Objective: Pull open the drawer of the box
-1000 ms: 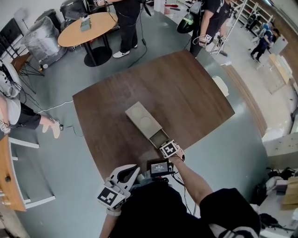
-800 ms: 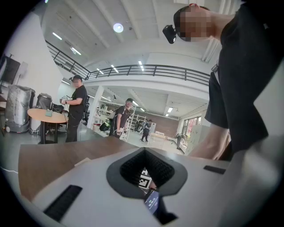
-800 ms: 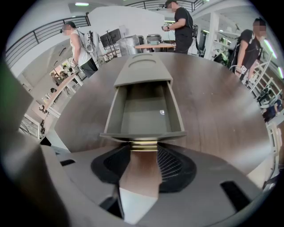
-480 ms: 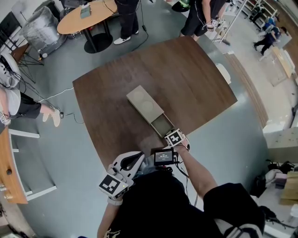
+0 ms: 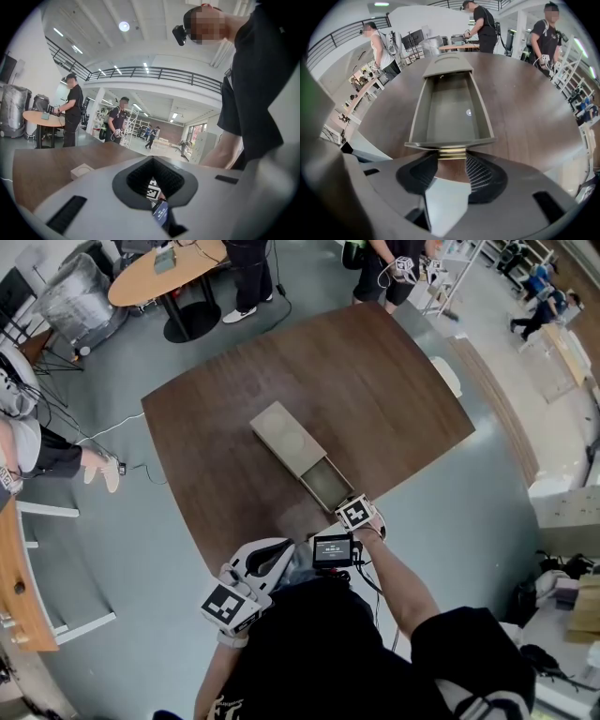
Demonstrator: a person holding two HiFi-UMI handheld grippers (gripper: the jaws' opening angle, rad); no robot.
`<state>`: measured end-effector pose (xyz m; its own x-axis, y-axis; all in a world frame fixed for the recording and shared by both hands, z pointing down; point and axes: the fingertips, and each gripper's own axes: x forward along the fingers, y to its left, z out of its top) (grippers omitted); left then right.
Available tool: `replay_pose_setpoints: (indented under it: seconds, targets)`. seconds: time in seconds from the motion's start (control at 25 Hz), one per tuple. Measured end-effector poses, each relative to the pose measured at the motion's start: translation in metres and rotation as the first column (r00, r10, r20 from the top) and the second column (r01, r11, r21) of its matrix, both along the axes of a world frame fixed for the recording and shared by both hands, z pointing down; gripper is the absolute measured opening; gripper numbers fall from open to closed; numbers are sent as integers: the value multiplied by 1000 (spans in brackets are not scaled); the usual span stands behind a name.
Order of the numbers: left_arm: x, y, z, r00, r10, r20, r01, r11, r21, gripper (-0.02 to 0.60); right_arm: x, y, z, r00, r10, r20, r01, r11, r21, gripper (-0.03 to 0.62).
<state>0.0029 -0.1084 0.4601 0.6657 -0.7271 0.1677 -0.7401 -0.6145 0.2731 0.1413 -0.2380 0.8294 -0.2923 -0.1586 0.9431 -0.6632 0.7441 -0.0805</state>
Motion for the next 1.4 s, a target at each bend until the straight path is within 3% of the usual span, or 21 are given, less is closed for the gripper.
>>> replay_pose_setpoints:
  seconds: [0.52,0.68,0.84,1.08,1.24,1.4]
  targets:
    - [11,7,1,999,47,-12,-47,999,1,5,20,24,3,999,37,2,-37,998,-44,173]
    - [14,8,2,998,59,-13,-59,998,1,5,29,22,3,999,41,11,-41,999,4,173]
    - [15,12,0,997,71,-14,-71,997,5,5,31,26,3,999,40,36,-40,999,-7,173]
    - [15,24,-3,995,96,-18,-96,995,14,5,57,38,-12,991,127,51,-129,991,28,173]
    - [14,38,-5,992,122,-21,-121,992,21,5,75,47,-34,971,221,94,-229,970,84,173]
    - [14,57,-7,988,149,-30,-148,989,25,5,79,60,-65,959,238,153,-260,954,149,172]
